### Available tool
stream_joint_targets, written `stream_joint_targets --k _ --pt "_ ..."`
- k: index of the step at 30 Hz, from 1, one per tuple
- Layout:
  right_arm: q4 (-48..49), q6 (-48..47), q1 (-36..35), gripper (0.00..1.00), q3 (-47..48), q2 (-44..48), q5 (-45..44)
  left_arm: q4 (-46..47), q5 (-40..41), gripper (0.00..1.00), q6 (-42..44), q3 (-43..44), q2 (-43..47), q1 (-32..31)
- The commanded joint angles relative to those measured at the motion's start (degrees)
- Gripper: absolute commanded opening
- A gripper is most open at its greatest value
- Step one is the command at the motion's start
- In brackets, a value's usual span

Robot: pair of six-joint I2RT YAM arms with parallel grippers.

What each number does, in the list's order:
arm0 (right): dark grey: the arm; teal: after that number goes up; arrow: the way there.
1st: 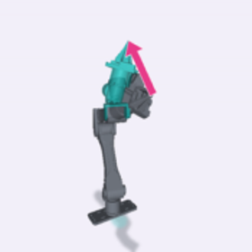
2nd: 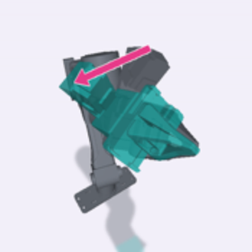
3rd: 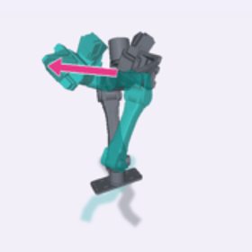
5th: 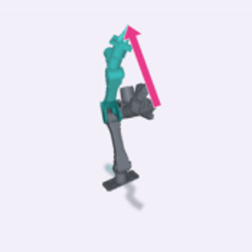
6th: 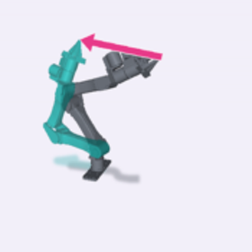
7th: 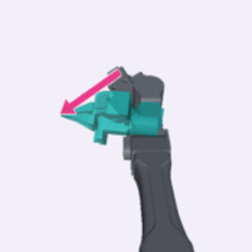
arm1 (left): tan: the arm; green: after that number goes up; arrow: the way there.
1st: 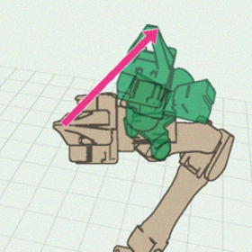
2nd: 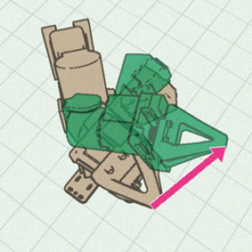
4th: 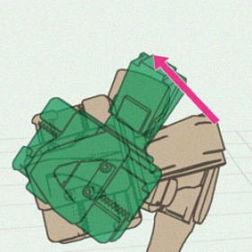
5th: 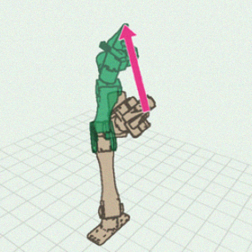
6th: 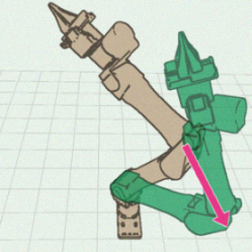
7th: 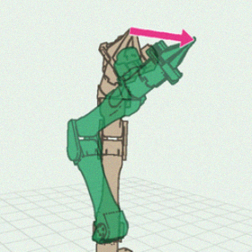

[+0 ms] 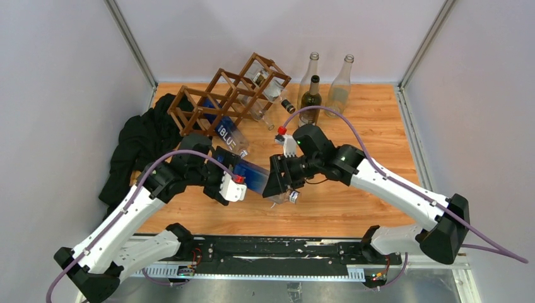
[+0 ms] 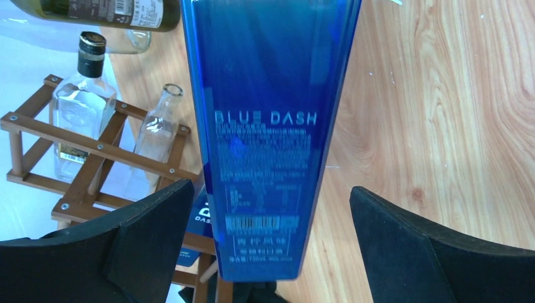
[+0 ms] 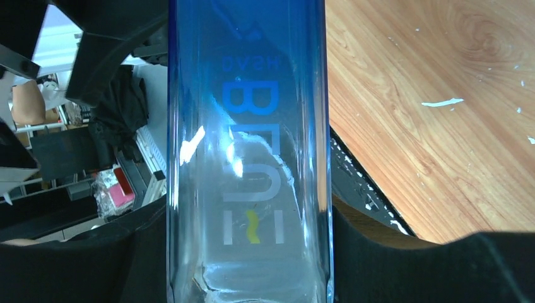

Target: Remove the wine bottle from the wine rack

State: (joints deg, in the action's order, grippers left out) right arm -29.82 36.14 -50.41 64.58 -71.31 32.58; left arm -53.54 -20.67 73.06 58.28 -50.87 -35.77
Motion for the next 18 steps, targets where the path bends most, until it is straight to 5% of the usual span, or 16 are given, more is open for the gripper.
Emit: stream_joint_targets --k 1,7,14,18 --pt "3.36 -2.48 -1.97 0.0 7.69 -0.68 3.56 4.32 1.78 1.0 -2.81 -1.55 1.31 -1.92" --pt "2.91 -2.57 -4.13 0.0 11.86 -3.3 3.66 4.47 3.42 0.98 -4.31 -3.34 2.02 -2.9" --pt "3.18 -1.88 -5.4 0.0 12.1 -4.6 4.22 6.08 7.69 0.7 -7.05 -3.62 1.1 -2.9" --pt "5.04 -1.3 -5.49 0.0 11.79 -4.19 4.32 6.34 8.07 0.69 -7.74 -4.21 0.58 -2.9"
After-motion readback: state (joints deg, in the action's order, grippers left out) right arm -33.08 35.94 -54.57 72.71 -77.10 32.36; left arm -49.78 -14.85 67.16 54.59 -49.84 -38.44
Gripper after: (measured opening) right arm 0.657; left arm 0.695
